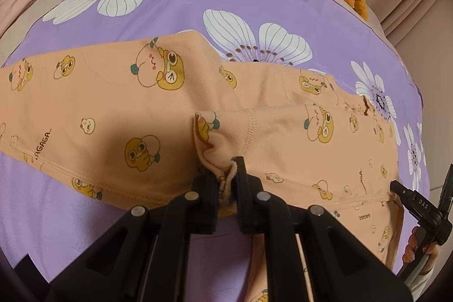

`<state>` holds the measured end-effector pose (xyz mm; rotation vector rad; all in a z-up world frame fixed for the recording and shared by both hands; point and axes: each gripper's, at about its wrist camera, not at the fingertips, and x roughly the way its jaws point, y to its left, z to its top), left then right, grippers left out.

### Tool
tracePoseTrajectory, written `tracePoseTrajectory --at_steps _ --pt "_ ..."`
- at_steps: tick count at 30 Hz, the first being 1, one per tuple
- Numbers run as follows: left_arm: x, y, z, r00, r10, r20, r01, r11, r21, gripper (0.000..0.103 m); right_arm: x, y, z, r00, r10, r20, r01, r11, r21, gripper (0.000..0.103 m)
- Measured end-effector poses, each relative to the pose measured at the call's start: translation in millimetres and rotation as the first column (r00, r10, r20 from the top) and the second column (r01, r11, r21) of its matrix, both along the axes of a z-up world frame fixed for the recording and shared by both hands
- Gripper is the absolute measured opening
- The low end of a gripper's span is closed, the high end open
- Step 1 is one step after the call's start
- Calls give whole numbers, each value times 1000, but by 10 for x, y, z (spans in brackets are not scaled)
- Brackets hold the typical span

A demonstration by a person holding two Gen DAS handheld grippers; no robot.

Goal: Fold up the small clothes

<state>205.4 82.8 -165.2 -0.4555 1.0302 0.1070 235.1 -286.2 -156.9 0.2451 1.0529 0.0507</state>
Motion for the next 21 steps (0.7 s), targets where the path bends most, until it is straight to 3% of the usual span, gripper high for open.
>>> tracePoseTrajectory --at_steps 11,13,15,18,19,21 --pt "-26 -18 -11 1000 12 14 -12 1000 10 15 7 27 -12 1000 -10 5 10 1000 -13 54" --pt "-59 -14 45 1000 14 20 -14 1000 -12 26 0 68 11 1000 -1 8 1 999 -52 54" --pt "-106 -21 120 999 16 29 -16 1000 -15 49 -7 126 42 1000 12 13 -10 994 -112 54" --pt "-215 -42 300 998 36 49 -38 998 46 66 -74 147 147 999 13 45 -6 987 -161 56" --pt "-265 -42 383 997 42 66 -46 997 55 68 -113 134 206 998 13 61 -3 988 -156 58" --pt "-352 -35 512 995 46 92 -52 997 56 78 -183 107 314 996 12 93 0 991 -134 76"
